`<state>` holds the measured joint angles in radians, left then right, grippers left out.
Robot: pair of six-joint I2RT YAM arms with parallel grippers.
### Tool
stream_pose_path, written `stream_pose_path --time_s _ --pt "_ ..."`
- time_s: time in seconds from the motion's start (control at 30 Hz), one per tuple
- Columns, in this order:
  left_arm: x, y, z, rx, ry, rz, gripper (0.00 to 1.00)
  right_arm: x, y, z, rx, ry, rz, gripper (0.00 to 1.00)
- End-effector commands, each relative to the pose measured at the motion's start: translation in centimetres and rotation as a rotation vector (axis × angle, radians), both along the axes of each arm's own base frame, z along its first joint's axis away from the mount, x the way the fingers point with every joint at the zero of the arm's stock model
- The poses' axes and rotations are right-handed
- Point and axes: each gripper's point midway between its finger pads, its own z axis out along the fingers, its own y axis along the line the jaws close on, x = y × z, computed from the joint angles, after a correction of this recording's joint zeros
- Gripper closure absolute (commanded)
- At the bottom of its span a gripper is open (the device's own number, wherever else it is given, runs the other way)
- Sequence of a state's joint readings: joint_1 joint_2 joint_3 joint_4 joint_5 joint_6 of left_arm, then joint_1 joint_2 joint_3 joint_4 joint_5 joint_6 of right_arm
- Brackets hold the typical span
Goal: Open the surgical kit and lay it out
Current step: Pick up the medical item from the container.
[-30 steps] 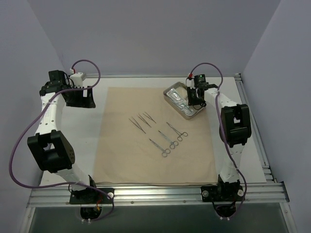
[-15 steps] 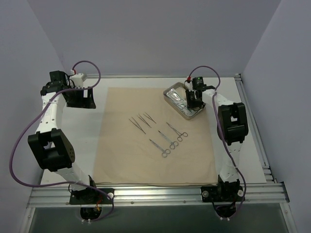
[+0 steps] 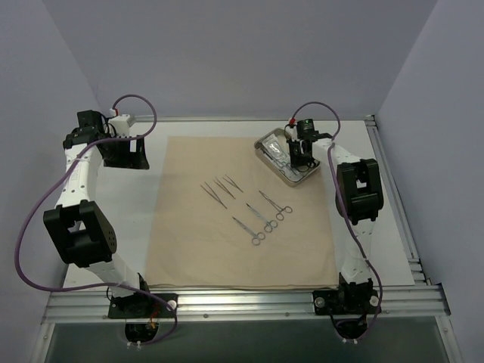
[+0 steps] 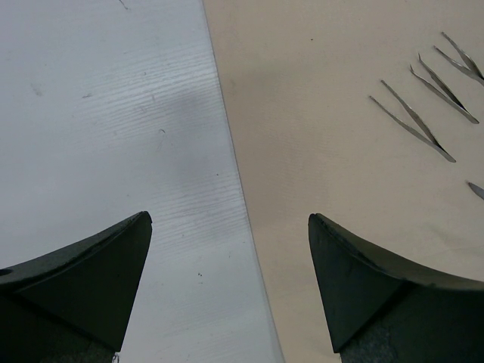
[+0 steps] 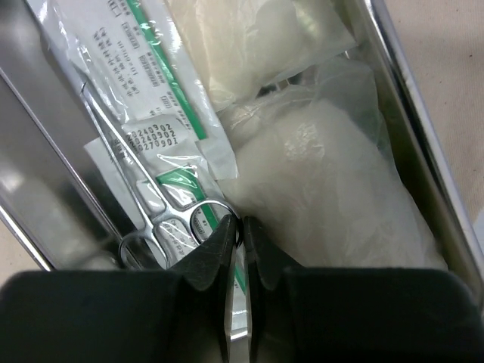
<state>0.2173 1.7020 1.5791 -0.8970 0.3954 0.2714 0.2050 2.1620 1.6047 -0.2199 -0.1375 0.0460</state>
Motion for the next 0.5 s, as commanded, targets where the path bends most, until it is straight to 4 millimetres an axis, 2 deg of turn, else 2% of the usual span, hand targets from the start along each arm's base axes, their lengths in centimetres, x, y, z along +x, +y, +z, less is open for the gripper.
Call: stream_pose_path --time_s 0.0,0.13,0.37,0.47 --pt "0.8 0.4 1.7 0.012 -0.051 0.001 0.06 0.5 0.0 1.2 -0.019 -0.024 -0.007 0.99" --pt "0.9 0.3 1.7 0.009 -0.051 0.0 0.06 0.7 0.0 2.8 -0.021 -0.056 0.002 1.0" --pt "0.7 0.3 1.9 0.01 -0.057 -0.003 0.06 1.0 0.0 7.9 -0.012 -0.156 0.021 1.0" --pt "0.7 0.3 2.1 0.01 -0.061 -0.004 0.06 0.9 -0.1 9.4 -0.007 -0.184 0.018 1.0"
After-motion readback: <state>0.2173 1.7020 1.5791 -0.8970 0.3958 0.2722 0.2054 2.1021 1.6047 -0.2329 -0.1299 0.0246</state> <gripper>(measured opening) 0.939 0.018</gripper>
